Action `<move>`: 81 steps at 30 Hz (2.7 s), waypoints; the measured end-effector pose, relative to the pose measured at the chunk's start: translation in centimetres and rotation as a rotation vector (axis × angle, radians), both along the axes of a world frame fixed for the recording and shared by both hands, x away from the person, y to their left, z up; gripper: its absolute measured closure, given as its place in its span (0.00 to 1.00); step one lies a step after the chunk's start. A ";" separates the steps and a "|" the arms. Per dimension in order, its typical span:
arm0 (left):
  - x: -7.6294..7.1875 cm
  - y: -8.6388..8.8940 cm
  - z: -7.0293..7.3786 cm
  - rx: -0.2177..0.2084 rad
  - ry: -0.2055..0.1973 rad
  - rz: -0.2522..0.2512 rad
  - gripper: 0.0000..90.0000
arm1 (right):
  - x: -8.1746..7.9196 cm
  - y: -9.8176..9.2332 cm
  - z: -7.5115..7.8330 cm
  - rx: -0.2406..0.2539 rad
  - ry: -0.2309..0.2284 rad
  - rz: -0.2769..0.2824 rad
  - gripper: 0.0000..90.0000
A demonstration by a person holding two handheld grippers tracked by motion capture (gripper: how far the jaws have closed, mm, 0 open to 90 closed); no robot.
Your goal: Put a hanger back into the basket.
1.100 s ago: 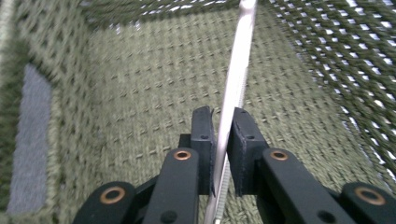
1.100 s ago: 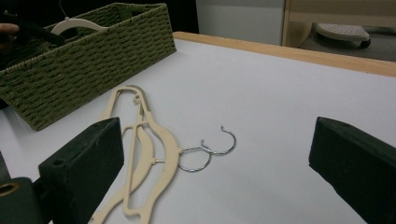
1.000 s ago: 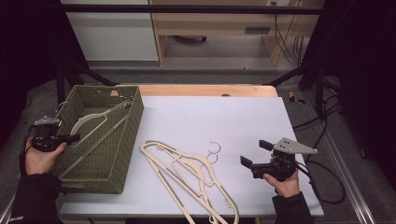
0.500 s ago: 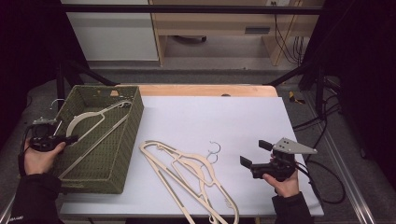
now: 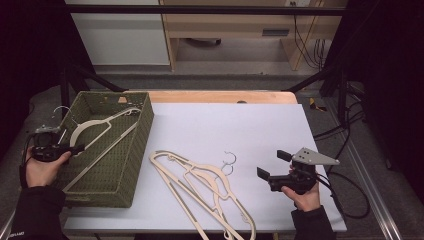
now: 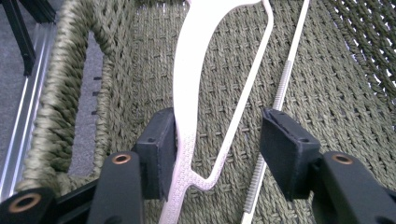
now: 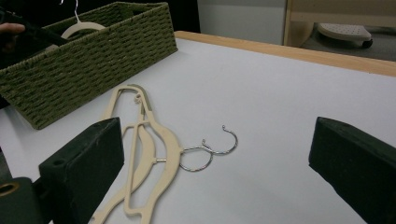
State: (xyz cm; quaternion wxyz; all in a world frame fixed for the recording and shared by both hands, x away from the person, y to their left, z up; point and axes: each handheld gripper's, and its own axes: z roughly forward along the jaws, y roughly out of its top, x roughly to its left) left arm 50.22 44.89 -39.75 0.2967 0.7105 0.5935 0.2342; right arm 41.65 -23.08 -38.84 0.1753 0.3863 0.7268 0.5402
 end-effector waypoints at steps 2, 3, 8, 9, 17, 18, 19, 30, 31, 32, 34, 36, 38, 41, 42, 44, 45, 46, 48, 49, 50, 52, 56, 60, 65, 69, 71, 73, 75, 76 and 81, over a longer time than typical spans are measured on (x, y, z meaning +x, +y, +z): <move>-0.1 -0.1 0.3 0.005 -0.022 -0.001 0.48 | 0.0 0.0 0.0 -0.001 0.000 -0.001 0.04; -0.2 -0.2 0.4 0.000 -0.032 0.001 0.46 | 0.0 0.0 0.0 0.001 0.000 -0.003 0.04; -0.7 -0.4 1.4 -0.006 -0.087 0.001 0.40 | 0.0 0.0 0.1 0.004 -0.002 -0.007 0.04; -0.9 -0.5 1.9 -0.014 -0.116 0.001 0.38 | 0.0 -0.1 0.1 0.003 -0.006 -0.006 0.04; -2.8 -2.4 5.1 -0.072 -0.280 -0.077 0.28 | -0.2 0.0 0.2 0.004 -0.008 -0.001 0.04; -3.1 -2.9 5.5 -0.070 -0.297 -0.097 0.26 | -0.2 0.0 0.2 0.001 -0.009 -0.001 0.04; -3.3 -3.4 5.8 -0.077 -0.316 -0.114 0.24 | -0.2 0.1 0.2 -0.004 -0.009 0.002 0.04; -6.5 -11.5 8.3 -0.194 -0.465 -0.341 0.09 | -0.4 1.3 0.3 -0.028 0.005 0.029 0.06; -6.8 -12.3 8.4 -0.194 -0.473 -0.359 0.09 | -0.4 1.6 0.3 -0.025 0.011 0.027 0.06; -7.1 -13.1 8.4 -0.186 -0.477 -0.383 0.09 | -0.4 1.8 0.2 -0.035 0.016 0.032 0.06; -7.5 -14.6 8.3 -0.197 -0.486 -0.422 0.08 | -0.4 2.2 0.1 -0.050 0.018 0.043 0.07; -7.8 -16.1 7.8 -0.211 -0.488 -0.454 0.07 | -0.3 2.7 -0.2 -0.055 0.025 0.049 0.07; -8.0 -17.5 7.1 -0.219 -0.478 -0.485 0.07 | -0.3 3.1 -0.4 -0.068 0.044 0.052 0.07; -8.2 -19.3 6.0 -0.222 -0.462 -0.522 0.07 | -0.2 3.8 -0.8 -0.082 0.064 0.057 0.08; -8.2 -19.8 5.7 -0.226 -0.456 -0.536 0.07 | -0.1 4.0 -0.9 -0.089 0.067 0.061 0.08; -8.3 -20.7 5.1 -0.226 -0.444 -0.550 0.07 | -0.1 4.3 -1.3 -0.107 0.080 0.069 0.10; -8.3 -20.7 5.1 -0.226 -0.444 -0.550 0.07 | -0.1 4.5 -1.4 -0.113 0.085 0.071 0.10; -8.4 -21.5 4.5 -0.232 -0.431 -0.569 0.07 | -0.1 4.6 -1.6 -0.119 0.095 0.075 0.11; -8.5 -22.1 4.0 -0.232 -0.422 -0.586 0.07 | 0.0 5.0 -2.0 -0.131 0.107 0.081 0.12; -8.5 -22.4 3.7 -0.224 -0.412 -0.594 0.07 | 0.0 5.2 -2.2 -0.133 0.119 0.079 0.13; -8.6 -22.6 3.5 -0.218 -0.410 -0.597 0.07 | 0.1 5.5 -2.5 -0.141 0.120 0.082 0.13; -8.6 -22.9 3.0 -0.219 -0.405 -0.598 0.07 | 0.4 6.1 -3.0 -0.159 0.132 0.079 0.15; -8.7 -23.3 2.2 -0.230 -0.387 -0.609 0.07 | 0.8 7.3 -3.9 -0.193 0.153 0.085 0.16; -8.4 -24.3 1.5 -0.224 -0.366 -0.618 0.07 | 1.0 7.8 -4.5 -0.220 0.166 0.086 0.16; -7.6 -25.6 0.8 -0.212 -0.334 -0.625 0.07 | 0.9 7.5 -4.3 -0.213 0.142 0.089 0.15; -6.3 -27.1 0.4 -0.221 -0.309 -0.626 0.08 | 0.7 7.1 -4.2 -0.204 0.133 0.083 0.13; -5.6 -28.0 0.2 -0.211 -0.298 -0.630 0.08 | 0.6 6.9 -4.1 -0.203 0.121 0.075 0.12; -5.0 -28.8 -0.1 -0.211 -0.287 -0.630 0.08 | 0.4 6.6 -4.0 -0.195 0.105 0.084 0.11; -4.6 -29.4 -0.3 -0.209 -0.283 -0.635 0.09 | 0.3 6.5 -3.9 -0.185 0.102 0.082 0.11; -4.0 -30.2 -0.5 -0.194 -0.278 -0.636 0.09 | 0.2 6.1 -3.7 -0.176 0.091 0.088 0.11; -2.6 -32.2 -1.3 -0.179 -0.235 -0.647 0.10 | -0.3 5.3 -3.2 -0.154 0.061 0.095 0.09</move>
